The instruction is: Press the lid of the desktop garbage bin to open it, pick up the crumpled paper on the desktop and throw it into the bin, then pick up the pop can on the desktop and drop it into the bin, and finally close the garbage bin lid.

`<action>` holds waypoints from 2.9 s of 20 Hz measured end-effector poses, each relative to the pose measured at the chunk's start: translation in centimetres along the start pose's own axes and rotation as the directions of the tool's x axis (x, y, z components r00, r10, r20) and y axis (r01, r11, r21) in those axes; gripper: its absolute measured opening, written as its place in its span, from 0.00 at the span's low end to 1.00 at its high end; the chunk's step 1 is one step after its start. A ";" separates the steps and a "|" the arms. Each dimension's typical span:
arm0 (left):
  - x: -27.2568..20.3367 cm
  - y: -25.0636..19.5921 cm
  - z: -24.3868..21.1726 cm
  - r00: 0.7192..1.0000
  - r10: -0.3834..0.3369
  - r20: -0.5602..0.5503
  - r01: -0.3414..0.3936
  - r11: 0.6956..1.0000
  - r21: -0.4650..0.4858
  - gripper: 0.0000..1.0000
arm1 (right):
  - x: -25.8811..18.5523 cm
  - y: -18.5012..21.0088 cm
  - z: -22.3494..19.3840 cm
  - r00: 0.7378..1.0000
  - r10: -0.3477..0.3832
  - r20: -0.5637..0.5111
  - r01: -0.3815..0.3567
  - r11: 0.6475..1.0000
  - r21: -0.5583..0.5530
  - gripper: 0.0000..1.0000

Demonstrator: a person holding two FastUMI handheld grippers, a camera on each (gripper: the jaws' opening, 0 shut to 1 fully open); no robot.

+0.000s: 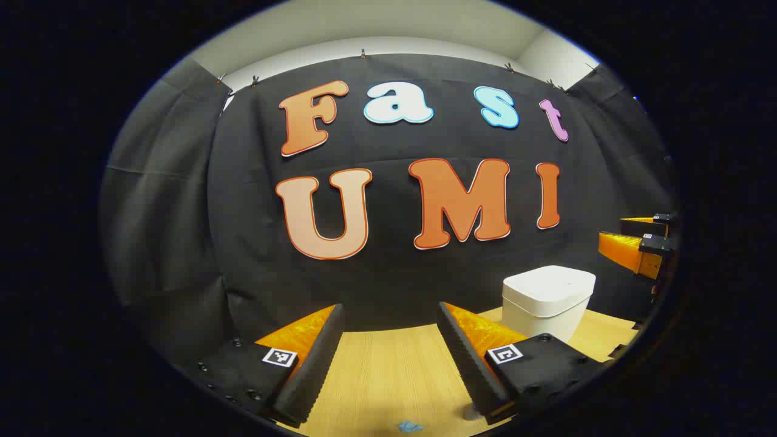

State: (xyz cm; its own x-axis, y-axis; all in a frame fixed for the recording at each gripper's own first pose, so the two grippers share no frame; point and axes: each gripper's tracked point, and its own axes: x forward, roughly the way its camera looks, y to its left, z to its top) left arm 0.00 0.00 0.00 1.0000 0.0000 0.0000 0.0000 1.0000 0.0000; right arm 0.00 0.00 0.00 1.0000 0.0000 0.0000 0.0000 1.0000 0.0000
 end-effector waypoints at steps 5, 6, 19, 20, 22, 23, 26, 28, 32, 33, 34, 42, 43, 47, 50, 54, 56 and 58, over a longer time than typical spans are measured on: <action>1.4 2.0 -0.6 1.000 0.029 -0.011 -0.029 0.999 -0.033 0.98 | 0.3 -0.3 -0.1 1.000 -0.014 -0.027 0.013 0.999 -0.041 0.96; 1.5 1.9 -0.5 0.999 0.041 -0.007 -0.041 0.998 -0.039 0.98 | 0.7 -0.5 -0.3 0.999 -0.008 -0.032 0.007 0.999 -0.037 0.96; 2.9 1.6 -0.5 0.994 0.105 -0.026 -0.106 0.994 -0.027 0.98 | 5.0 -3.1 -1.6 0.996 0.002 -0.091 -0.003 1.000 -0.014 0.99; 3.0 1.6 -0.7 0.994 0.105 -0.028 -0.106 0.994 -0.024 0.98 | 5.2 -3.3 -1.6 0.995 0.000 -0.096 -0.001 1.000 -0.011 0.99; 3.0 1.5 -0.9 0.994 0.105 -0.035 -0.106 0.994 -0.023 0.98 | 5.4 -3.5 -1.6 0.995 -0.006 -0.104 0.005 1.000 -0.009 0.99; 3.1 1.6 -1.2 0.994 0.105 -0.038 -0.106 0.994 -0.020 0.98 | 5.5 -3.6 -1.7 0.994 -0.010 -0.111 0.009 1.000 -0.010 0.99; 2.9 1.8 -2.0 0.993 0.108 -0.050 -0.108 0.994 -0.008 0.98 | 5.8 -3.9 -1.8 0.993 -0.014 -0.119 0.012 1.000 -0.019 0.98; 2.9 1.9 -2.5 0.992 0.107 -0.060 -0.108 0.994 -0.010 0.98 | 6.1 -4.1 -1.6 0.991 -0.008 -0.131 0.005 1.000 -0.021 0.96; 2.6 2.6 -3.2 0.991 0.114 -0.071 -0.114 0.993 -0.003 0.98 | 6.9 -4.5 -1.3 0.983 -0.007 -0.185 -0.003 0.999 -0.051 0.83; 2.5 2.8 -3.2 0.990 0.117 -0.073 -0.117 0.993 0.002 0.98 | 7.3 -4.5 -1.1 0.981 -0.010 -0.193 -0.001 0.998 -0.056 0.81; 2.5 2.9 -3.5 0.990 0.120 -0.077 -0.120 0.993 0.004 0.98 | 7.5 -4.6 -0.8 0.980 -0.010 -0.201 -0.002 0.998 -0.059 0.73; 1.8 5.1 -4.8 0.981 0.167 -0.096 -0.168 0.986 -0.001 0.98 | 8.8 -4.2 -0.4 0.937 0.033 -0.347 -0.073 0.992 -0.101 0.49; 1.5 5.4 -5.1 0.979 0.175 -0.099 -0.177 0.984 -0.004 0.98 | 8.8 -4.3 -0.2 0.933 0.033 -0.357 -0.076 0.991 -0.107 0.47; 1.0 6.3 -5.7 0.973 0.202 -0.111 -0.203 0.979 -0.004 0.98 | 9.9 -5.1 0.5 0.918 0.026 -0.396 -0.087 0.987 -0.135 0.31; 0.6 7.0 -6.2 0.967 0.222 -0.122 -0.224 0.975 0.001 0.98 | 10.3 -5.6 0.1 0.896 0.032 -0.444 -0.084 0.992 -0.098 0.12; 0.1 7.4 -6.9 0.960 0.243 -0.140 -0.244 0.970 0.009 0.98 | 10.7 -5.4 -1.3 0.846 0.082 -0.527 -0.127 0.991 -0.050 0.01; -0.2 7.6 -7.5 0.958 0.246 -0.148 -0.246 0.969 0.017 0.98 | 10.7 -5.3 -2.2 0.808 0.126 -0.575 -0.143 0.990 0.017 0.01; -0.6 7.9 -7.6 0.955 0.257 -0.149 -0.254 0.966 0.039 0.98 | 11.1 -5.5 -3.3 0.779 0.134 -0.612 -0.144 0.989 0.034 0.01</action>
State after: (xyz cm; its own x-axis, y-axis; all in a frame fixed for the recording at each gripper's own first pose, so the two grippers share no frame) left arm -0.58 7.90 -7.59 0.9549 0.2571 -0.1487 -0.2541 0.9664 0.0388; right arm 11.14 -5.47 -3.28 0.7795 0.1344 -0.6118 -0.1441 0.9890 0.0337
